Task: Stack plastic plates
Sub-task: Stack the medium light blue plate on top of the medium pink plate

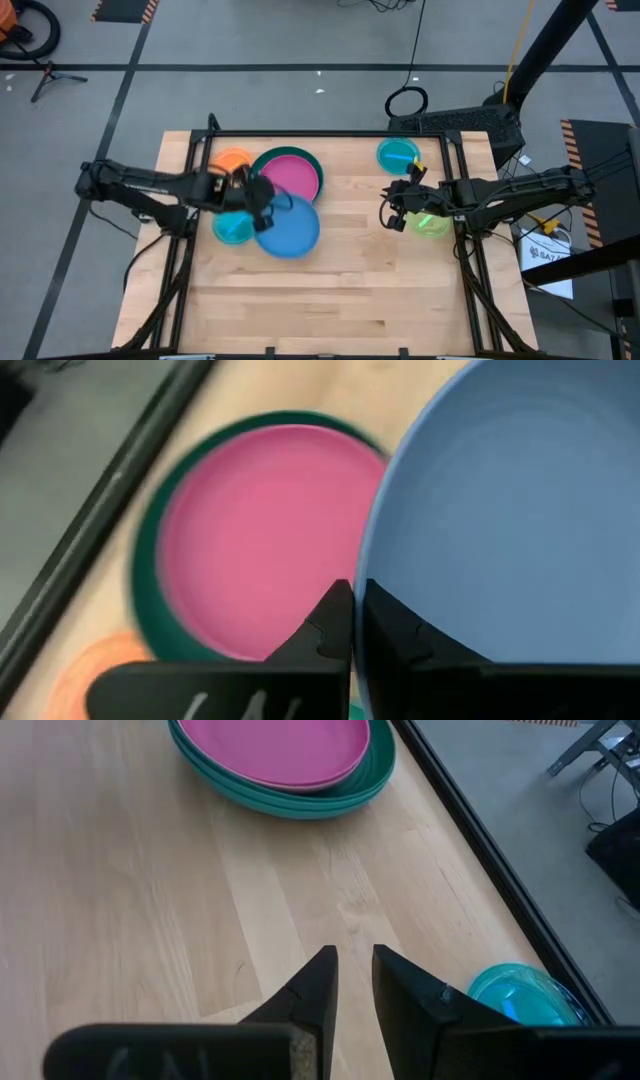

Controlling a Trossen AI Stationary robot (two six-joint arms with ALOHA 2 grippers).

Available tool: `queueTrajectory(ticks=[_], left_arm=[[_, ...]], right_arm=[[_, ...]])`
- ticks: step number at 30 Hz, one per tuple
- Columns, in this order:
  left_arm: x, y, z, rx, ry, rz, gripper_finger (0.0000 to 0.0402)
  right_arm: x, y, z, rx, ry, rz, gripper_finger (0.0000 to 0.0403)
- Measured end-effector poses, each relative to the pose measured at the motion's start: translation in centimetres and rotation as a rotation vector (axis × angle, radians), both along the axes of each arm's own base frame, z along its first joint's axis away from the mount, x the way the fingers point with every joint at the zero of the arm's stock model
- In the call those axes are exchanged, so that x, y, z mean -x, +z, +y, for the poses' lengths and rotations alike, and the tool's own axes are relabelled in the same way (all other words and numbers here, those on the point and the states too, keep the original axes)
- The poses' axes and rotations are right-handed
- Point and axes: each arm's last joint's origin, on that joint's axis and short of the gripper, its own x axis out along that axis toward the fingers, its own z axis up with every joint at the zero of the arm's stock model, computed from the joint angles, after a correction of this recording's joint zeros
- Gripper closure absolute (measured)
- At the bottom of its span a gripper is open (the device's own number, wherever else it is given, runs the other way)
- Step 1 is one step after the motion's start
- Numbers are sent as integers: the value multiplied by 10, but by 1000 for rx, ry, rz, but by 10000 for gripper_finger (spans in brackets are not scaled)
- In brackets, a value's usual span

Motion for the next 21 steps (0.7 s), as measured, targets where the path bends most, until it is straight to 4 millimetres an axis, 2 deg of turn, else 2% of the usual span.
queueTrajectory(ticks=[6,11,16,21], left_arm=[[4,-2,51,-11,199,21,392],[10,-2,84,-2,322,16,392],[17,-2,104,8,379,10,392],[17,-5,114,24,404,7,392]], right_arm=[[0,0,0,0,0,0,344],[0,0,0,0,0,1,344],[0,0,0,1,0,5,344],[1,-1,0,1,0,10,344]])
